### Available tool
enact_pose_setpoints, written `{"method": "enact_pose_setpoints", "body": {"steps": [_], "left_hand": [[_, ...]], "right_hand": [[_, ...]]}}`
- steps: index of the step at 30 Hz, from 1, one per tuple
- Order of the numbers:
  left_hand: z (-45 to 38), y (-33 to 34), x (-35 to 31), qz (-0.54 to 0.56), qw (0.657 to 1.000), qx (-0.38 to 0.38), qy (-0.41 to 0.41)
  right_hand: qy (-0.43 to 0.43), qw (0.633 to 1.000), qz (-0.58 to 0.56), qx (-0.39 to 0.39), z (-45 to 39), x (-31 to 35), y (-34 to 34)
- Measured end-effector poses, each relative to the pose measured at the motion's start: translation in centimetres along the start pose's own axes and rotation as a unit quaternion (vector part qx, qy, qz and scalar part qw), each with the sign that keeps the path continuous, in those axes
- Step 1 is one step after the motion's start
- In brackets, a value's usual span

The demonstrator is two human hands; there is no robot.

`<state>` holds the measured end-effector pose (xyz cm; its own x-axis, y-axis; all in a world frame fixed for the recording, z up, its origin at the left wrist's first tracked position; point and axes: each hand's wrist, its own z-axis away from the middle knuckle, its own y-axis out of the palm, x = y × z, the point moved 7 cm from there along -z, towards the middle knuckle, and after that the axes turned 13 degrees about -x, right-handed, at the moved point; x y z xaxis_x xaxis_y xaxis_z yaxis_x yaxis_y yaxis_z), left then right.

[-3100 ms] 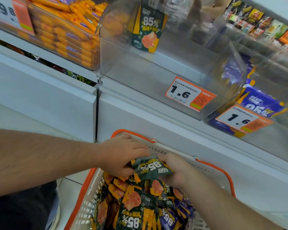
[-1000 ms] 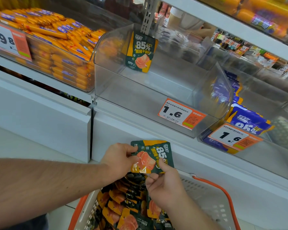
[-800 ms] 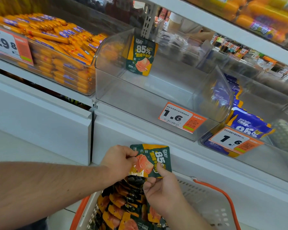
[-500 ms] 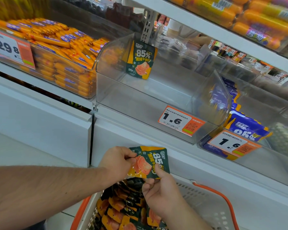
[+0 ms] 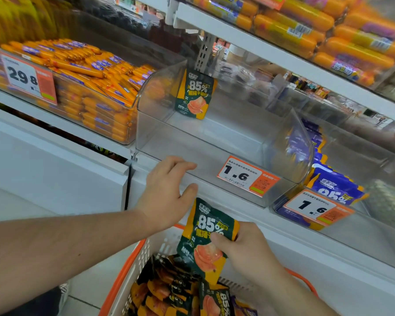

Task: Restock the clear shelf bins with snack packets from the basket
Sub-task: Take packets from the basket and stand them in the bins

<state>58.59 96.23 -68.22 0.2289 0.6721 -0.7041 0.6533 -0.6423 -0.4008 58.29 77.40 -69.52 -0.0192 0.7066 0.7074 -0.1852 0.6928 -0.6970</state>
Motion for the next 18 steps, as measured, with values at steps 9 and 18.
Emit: {"method": "enact_pose_setpoints", "body": {"steps": [9, 18], "left_hand": [[-6.0, -3.4, -4.3, -0.089, 0.965, -0.151, 0.192], [-9.4, -4.4, -3.0, -0.161, 0.95, -0.132, 0.234]], "right_hand": [[-0.109, 0.973, -0.165, -0.12, -1.0, 8.8, -7.7], [0.128, 0.876, -0.443, -0.143, -11.3, 12.1, -8.7]]}}
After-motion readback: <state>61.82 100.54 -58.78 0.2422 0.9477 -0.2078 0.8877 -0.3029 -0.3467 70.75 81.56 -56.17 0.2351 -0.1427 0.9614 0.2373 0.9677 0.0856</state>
